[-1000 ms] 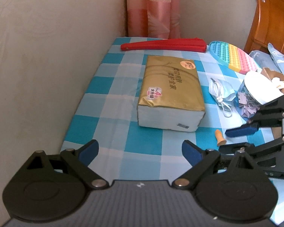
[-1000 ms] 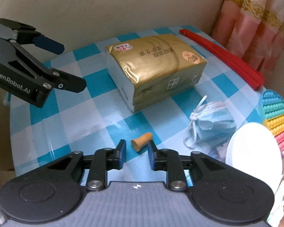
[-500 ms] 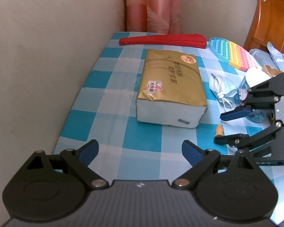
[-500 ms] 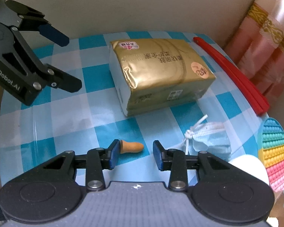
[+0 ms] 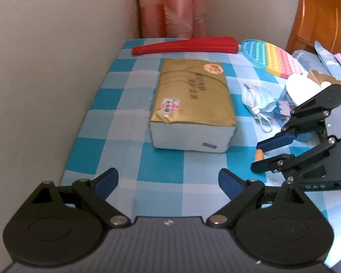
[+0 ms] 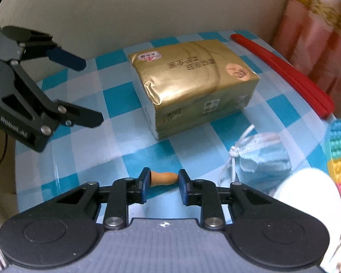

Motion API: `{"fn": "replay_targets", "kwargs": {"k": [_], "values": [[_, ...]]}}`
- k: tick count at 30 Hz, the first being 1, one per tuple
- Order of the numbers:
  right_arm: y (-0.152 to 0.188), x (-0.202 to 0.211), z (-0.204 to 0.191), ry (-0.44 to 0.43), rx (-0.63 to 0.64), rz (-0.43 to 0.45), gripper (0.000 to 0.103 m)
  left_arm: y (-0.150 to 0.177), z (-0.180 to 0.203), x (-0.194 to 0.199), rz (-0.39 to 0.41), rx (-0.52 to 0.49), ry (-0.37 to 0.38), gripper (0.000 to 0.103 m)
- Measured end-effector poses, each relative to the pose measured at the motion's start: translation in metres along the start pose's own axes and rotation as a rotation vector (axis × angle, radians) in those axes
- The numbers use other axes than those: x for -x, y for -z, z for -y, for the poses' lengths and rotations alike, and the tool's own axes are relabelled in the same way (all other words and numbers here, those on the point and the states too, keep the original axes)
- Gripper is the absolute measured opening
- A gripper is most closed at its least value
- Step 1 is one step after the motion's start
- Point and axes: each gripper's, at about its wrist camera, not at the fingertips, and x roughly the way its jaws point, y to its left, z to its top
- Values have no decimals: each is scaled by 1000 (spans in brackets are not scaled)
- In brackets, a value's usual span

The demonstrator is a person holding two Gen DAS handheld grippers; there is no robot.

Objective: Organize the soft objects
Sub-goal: 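Move the left gripper over the blue face mask while the right holds the earplug, then grasp the blue face mask with the left gripper while the right holds the earplug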

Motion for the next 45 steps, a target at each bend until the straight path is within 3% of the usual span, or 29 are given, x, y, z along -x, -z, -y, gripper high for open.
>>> {"fn": "replay_targets", "kwargs": {"k": [5, 14, 22, 27, 30, 34, 45], "values": [[14, 17, -12, 95, -94, 4, 30, -4, 13, 13, 24, -44, 5, 94], [44, 52, -37, 123, -157, 48, 30, -19, 43, 45, 100, -135, 38, 95], [61, 71, -46, 144, -220, 92, 30, -87, 59, 42, 159, -144, 147, 94], [65, 70, -48, 152, -231, 97, 30, -132, 77, 8, 72, -148, 220, 88], [66, 70, -49, 149, -238, 98, 31, -153, 83, -15, -28, -108, 286, 79], [67, 69, -48, 145, -244, 100, 31, -164, 86, -47, -171, -23, 353, 74], [68, 66, -44, 127, -259, 106, 31, -178, 108, -115, -319, 63, 248, 63]]}}
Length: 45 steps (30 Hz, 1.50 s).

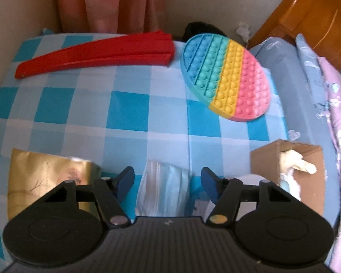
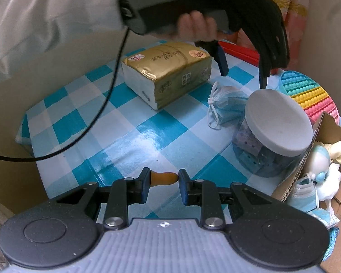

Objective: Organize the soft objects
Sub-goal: 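Grasp the blue face mask with the left gripper while the right holds the earplug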

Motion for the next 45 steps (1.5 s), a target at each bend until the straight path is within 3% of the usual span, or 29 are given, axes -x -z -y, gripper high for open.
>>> {"fn": "replay_targets", "kwargs": {"k": [7, 13, 19, 26, 28, 30, 33, 38, 41, 45], "values": [[0, -2, 1, -3, -5, 0, 31, -5, 8, -25, -46, -3, -86, 53], [-1, -2, 1, -4, -5, 2, 31, -4, 11, -33, -61, -2, -68, 42], [-1, -2, 1, -6, -4, 4, 31, -4, 14, -30, -30, -17, -71, 20], [0, -3, 1, -5, -7, 1, 31, -13, 7, -22, 18, -2, -80, 19], [0, -3, 2, -5, -8, 1, 31, -12, 6, -22, 6, 1, -84, 28], [-1, -3, 1, -7, -8, 2, 31, -10, 7, -20, 6, -9, -91, 43], [-1, -3, 0, -7, -7, 5, 31, -5, 9, -17, 1, -28, -100, 55], [-3, -2, -1, -4, -5, 8, 31, -1, 7, -21, -20, -12, -93, 51], [-3, 0, -2, -3, -7, 11, 31, -1, 5, -25, -30, 3, -72, 33], [-5, 0, -2, 3, -6, 11, 31, 1, 4, -24, -20, 17, -58, 23]]}}
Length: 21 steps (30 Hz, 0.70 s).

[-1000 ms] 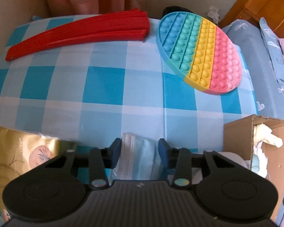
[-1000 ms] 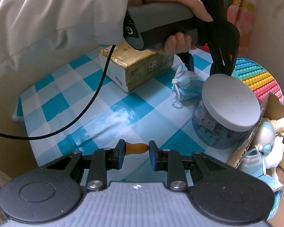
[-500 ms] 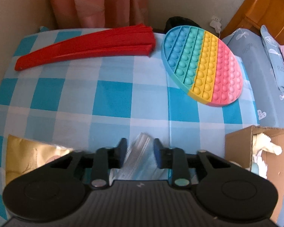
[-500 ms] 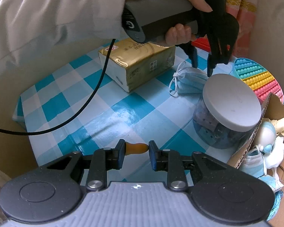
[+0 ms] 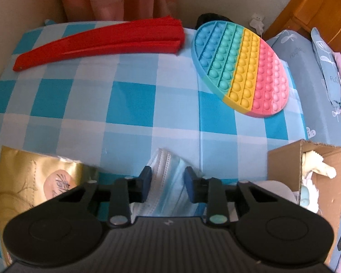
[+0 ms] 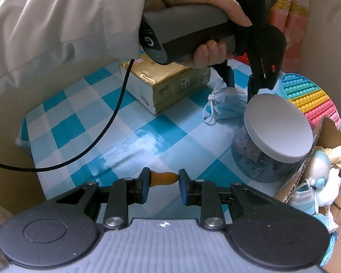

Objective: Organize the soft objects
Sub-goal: 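Grasp the blue face mask with the left gripper while the right holds the earplug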

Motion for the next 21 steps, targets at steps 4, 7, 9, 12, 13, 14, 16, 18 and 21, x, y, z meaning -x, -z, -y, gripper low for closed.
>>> {"fn": "replay_targets", "kwargs": {"k": [4, 7, 9, 12, 13, 14, 16, 18, 21], "values": [[-1, 1, 1, 4, -5, 6, 31, -1, -3, 2, 14, 12, -1, 11], [-2, 3, 1, 7, -3, 9, 31, -1, -4, 6, 23, 11, 7, 8], [-3, 4, 2, 9, -3, 13, 31, -1, -4, 10, 33, 1, 9, 6], [-3, 6, 1, 11, -3, 20, 31, -2, -4, 16, 41, -3, 8, 5], [-3, 7, 2, 11, -3, 23, 31, -2, -4, 18, 45, -7, 4, 4], [-3, 9, 1, 12, -2, 25, 31, -2, -4, 21, 48, -9, 3, 4], [-3, 11, 0, 16, 0, 32, 31, -2, -4, 26, 60, -20, 0, 3], [-3, 14, 0, 19, 0, 36, 31, -2, -5, 31, 70, -21, -2, 2], [-2, 15, -1, 20, -1, 39, 31, -1, -7, 34, 66, -25, 1, 3]]}}
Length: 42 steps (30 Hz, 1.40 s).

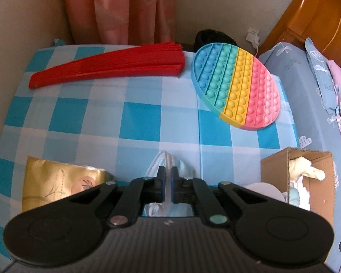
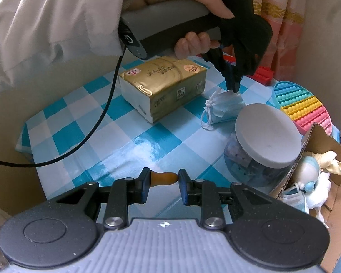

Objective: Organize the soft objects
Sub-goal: 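Grasp the blue face mask with the left gripper while the right holds the earplug, then carry the earplug and face mask into the cardboard box and open both grippers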

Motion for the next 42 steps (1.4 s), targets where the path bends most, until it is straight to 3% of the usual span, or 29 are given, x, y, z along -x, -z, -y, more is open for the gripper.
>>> {"fn": "replay_targets", "kwargs": {"k": [4, 9, 14, 20, 23, 27, 42], "values": [[0, 1, -2, -4, 1, 3, 31, 4, -2, -7, -24, 18, -16, 11], [0, 3, -3, -5, 5, 5, 31, 7, -5, -15, -40, 40, -13, 34], [-1, 1, -3, -10, -1, 5, 31, 8, -5, -25, -53, 39, -31, 36], [-2, -2, -3, -16, 2, 1, 31, 10, -2, -31, -49, 20, -36, 35], [-3, -3, -2, -12, -2, 0, 31, 11, 0, -32, -45, 9, -28, 21], [-2, -2, -1, -8, -6, 1, 31, 15, -1, -35, -39, 3, -26, 15], [-2, 25, 12, 33, -44, 51, 31, 21, 8, 20, 18, -95, -16, 12]]}}
